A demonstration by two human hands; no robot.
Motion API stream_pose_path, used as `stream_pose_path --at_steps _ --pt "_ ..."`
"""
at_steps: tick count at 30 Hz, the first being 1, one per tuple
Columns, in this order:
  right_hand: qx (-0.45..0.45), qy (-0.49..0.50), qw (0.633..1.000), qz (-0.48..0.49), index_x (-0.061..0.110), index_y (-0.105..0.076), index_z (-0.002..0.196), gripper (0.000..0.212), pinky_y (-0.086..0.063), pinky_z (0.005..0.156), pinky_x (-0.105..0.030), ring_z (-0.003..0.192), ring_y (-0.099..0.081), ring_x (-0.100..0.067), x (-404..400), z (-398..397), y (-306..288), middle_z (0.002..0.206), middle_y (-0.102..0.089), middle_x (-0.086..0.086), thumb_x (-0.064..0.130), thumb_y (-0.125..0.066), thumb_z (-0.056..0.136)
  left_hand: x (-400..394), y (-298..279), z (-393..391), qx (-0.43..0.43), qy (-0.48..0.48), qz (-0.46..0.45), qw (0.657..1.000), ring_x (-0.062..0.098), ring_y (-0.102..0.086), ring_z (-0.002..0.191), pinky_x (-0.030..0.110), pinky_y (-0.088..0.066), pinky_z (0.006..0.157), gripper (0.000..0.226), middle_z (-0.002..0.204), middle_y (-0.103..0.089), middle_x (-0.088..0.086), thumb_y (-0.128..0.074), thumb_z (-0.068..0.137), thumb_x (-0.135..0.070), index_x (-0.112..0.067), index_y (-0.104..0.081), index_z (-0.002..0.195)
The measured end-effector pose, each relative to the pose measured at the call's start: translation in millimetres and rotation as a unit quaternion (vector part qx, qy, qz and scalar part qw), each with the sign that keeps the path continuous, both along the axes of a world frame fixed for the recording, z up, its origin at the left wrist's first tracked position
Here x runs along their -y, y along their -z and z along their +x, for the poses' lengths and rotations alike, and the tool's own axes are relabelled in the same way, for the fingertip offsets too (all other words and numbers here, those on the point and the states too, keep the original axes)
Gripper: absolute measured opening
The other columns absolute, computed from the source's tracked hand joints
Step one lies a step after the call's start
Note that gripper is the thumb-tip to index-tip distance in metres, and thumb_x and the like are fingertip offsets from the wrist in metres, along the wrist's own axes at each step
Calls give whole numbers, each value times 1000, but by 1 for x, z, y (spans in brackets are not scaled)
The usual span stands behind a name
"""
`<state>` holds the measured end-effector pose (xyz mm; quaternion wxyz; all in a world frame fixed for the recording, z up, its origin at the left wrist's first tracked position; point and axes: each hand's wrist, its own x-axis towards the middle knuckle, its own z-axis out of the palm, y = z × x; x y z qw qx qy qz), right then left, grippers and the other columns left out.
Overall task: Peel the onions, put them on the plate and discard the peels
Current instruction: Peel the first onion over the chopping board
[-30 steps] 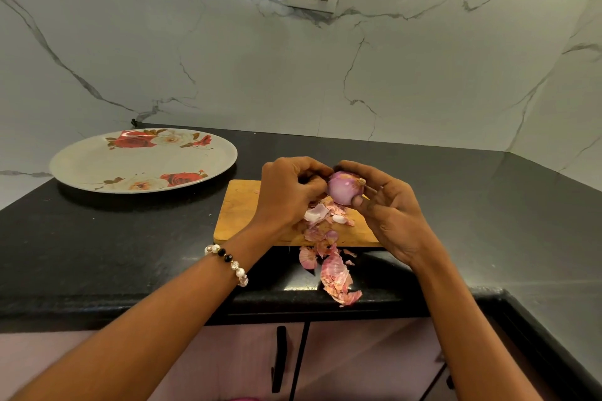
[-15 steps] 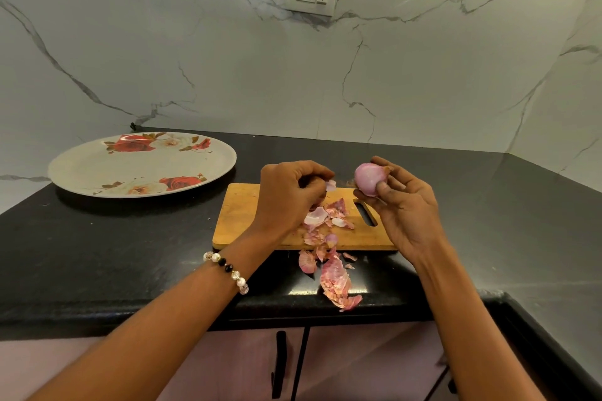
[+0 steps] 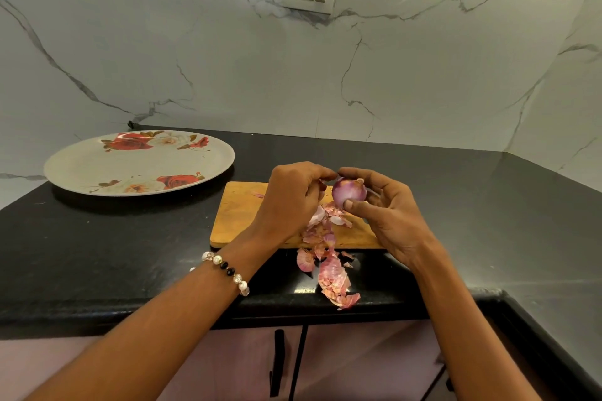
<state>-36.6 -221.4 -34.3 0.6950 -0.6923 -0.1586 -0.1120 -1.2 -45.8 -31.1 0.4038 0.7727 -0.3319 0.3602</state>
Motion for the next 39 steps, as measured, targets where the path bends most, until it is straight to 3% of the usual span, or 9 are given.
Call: stream_pose_path --at_steps 4,15,23,30,39 --pt "10 3 1000 -24 14 -67 119 51 -57 83 -26 107 -68 -18 -1 -1 0 116 -71 -3 -16 -70 78 2 -1 0 10 14 12 1000 17 -68 86 3 -44 77 22 98 -73 10 -62 88 -6 -3 -70 109" --pt "36 24 993 -107 10 -61 128 57 -56 87 -24 111 -65 -12 1 2 2 123 -67 -3 -15 -72 77 -1 1 2 20 39 34 998 14 -68 72 20 -55 67 19 85 -74 7 -71 83 -14 -5 -74 100" --pt "43 23 990 -134 19 -62 121 60 -57 90 -28 113 -65 -12 1 2 4 120 -68 2 -14 -77 73 -4 -1 1 24 30 44 998 13 -68 69 12 -50 67 14 80 -74 7 -73 80 -11 -5 -75 93" --pt "49 52 990 -125 16 -61 124 64 -56 95 -37 114 -65 -14 4 4 5 120 -68 3 -16 -78 71 -4 -2 1 33 63 55 996 15 -70 75 30 -58 70 24 88 -75 7 -65 84 -21 -8 -74 103" --pt "48 51 988 -137 13 -61 126 68 -56 95 -37 114 -65 -14 5 5 6 119 -70 2 -16 -80 68 -5 -3 0 59 65 97 991 14 -70 70 15 -52 70 21 84 -75 8 -66 81 -15 -4 -75 97"
